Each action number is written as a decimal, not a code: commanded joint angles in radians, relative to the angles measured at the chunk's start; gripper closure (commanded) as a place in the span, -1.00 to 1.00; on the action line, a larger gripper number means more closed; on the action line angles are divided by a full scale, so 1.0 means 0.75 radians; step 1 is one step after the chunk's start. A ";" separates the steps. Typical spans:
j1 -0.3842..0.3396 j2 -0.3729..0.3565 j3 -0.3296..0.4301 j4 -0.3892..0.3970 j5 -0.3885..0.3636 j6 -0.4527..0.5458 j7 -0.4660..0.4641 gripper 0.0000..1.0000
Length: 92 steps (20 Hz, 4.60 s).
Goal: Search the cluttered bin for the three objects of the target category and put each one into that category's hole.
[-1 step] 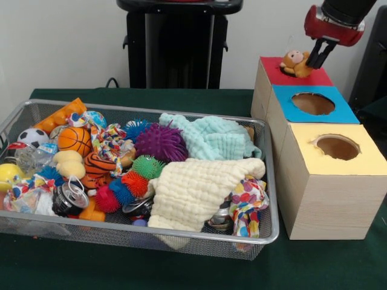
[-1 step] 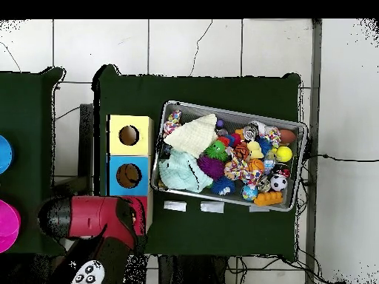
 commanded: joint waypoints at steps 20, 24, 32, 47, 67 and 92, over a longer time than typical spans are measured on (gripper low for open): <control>-0.061 0.204 0.137 0.048 0.059 0.303 0.344 1.00; -0.030 0.185 0.107 0.032 0.033 0.459 0.385 1.00; -0.037 0.239 0.095 0.073 0.021 0.369 0.344 1.00; -0.041 0.257 0.107 0.106 -0.003 -0.118 0.254 1.00; -0.099 -0.212 0.142 0.182 0.050 -0.143 0.152 1.00; -0.252 0.019 0.039 -0.048 -0.352 -0.572 0.062 1.00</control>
